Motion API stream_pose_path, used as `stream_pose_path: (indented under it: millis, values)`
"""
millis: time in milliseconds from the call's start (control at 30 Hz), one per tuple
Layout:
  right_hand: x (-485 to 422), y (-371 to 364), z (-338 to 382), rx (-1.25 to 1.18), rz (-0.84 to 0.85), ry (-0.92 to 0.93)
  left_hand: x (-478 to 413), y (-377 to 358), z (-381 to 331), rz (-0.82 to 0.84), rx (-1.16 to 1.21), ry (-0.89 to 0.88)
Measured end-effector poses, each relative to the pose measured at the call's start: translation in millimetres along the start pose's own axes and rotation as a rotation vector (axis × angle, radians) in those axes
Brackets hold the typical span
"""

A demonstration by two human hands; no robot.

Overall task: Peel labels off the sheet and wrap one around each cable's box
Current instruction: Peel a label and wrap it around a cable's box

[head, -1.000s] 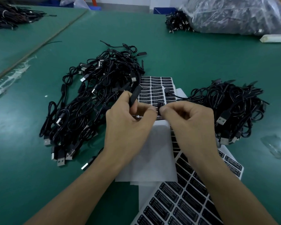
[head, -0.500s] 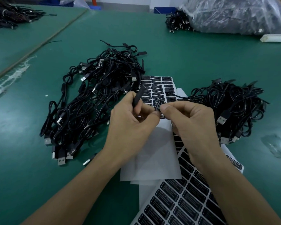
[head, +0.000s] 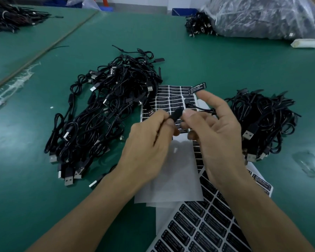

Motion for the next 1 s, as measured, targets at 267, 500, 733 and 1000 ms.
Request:
stream_pose_path:
  millis: [267, 500, 733, 1000]
  values:
    - [-2.2, 6.6, 1.1, -0.032, -0.044, 0.013, 0.5, 9.8, -4.3, -0.041, -0.061, -0.059]
    - [-2.8, 14.7, 5.2, -0.071, -0.115, 0.052, 1.1, 11.3, 7.8, -0.058, -0.030, 0.028]
    - [-0.5, 1.7, -9.9, -0.059, -0.020, -0.090, 0.6, 11.8, 8.7, -0.076, 0.022, 0.038]
    - [-1.4, 3.2, -14.5, 0.008, -0.032, -0.100, 1.9, 3.4, 3.0, -0.007, 0.118, 0.029]
Point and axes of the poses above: each hand's wrist, its own x-axis away from the middle knuckle, its own y-axis out of the back of the hand, z = x × y, the point moved 9 cm from there along -x, towards the middle knuckle, and after that the axes turned 2 degrees about -y, right-handed, at the moved point
